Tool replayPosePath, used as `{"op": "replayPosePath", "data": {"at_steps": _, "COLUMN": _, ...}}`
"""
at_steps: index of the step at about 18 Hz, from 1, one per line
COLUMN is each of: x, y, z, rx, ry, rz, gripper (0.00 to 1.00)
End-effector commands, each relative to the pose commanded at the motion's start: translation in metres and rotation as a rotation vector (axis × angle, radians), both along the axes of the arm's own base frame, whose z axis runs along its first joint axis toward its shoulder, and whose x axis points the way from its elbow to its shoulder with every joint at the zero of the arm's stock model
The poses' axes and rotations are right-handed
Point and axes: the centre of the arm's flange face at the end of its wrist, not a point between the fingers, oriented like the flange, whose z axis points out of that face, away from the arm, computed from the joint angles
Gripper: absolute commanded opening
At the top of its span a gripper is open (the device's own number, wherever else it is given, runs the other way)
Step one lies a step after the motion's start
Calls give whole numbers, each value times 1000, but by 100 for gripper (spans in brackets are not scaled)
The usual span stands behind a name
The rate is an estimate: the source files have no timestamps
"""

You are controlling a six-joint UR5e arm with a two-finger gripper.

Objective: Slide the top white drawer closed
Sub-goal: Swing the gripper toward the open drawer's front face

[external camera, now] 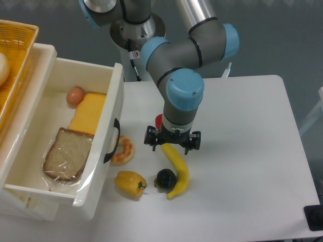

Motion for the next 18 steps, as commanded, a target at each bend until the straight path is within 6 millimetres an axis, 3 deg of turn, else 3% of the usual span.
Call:
{"op": "replayPosePath", "data": {"at_steps": 3, "x": 8, "y": 9, "z": -10, "rx": -12, "ry": -8, "rz": -22, "gripper": 100}}
{"op": "replayPosePath", "data": {"at_steps": 18, "x": 27, "y": 23, "z": -4, "rx": 26, "ry": -33, "rz": -53, "gripper": 100}}
